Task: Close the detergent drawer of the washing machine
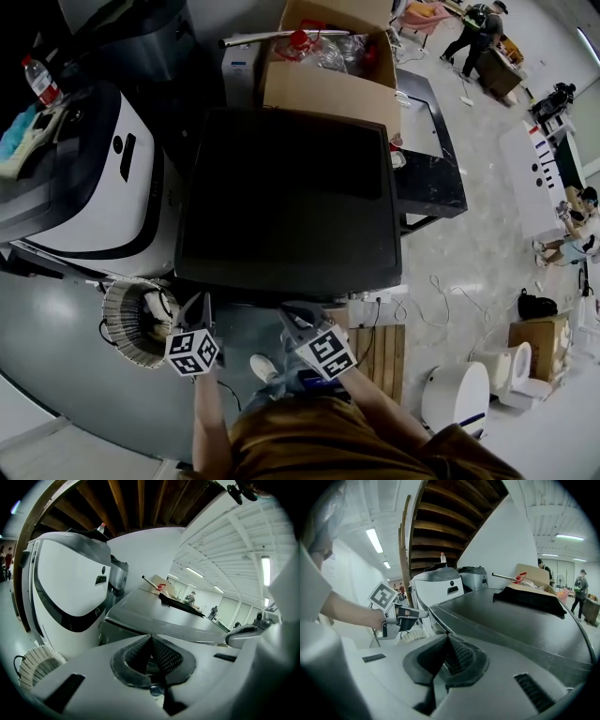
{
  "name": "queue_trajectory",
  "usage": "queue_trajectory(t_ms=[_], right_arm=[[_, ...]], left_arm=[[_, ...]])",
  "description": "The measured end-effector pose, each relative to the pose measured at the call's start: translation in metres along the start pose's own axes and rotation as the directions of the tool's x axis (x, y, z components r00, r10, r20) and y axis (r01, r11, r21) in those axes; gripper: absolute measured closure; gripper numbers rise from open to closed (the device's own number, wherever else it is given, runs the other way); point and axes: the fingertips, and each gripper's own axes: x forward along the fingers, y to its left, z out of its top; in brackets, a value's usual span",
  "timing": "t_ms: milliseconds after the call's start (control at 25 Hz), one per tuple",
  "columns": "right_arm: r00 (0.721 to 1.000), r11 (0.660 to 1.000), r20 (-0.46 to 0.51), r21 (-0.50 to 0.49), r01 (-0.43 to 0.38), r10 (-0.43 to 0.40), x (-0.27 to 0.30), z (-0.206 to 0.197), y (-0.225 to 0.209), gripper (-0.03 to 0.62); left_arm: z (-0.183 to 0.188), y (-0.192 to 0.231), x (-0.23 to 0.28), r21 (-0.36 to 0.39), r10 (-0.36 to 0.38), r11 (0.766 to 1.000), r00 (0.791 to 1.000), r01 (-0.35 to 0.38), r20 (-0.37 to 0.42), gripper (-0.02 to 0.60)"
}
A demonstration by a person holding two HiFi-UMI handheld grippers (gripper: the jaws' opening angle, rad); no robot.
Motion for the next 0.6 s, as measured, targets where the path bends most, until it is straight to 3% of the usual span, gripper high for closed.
queue_trajectory(t_ms=[320,600], right_arm=[[0.998,0.998,0.053,-0.04,0.045,-0.043,-0.016,0.015,0.014,0.582],[0.99,0.996,0.12,-0.042,0.085,-0.079,-0.035,0.035,0.026,0.582]], left_arm=[[0.037,-0.032,-0.034,0.032,-0.091,0.996,0.99,0.088,0.106,0.557],[0.068,-0.05,-0.071,0.097,-0.128,0.989,0.974,0.111,0.189,0.557]])
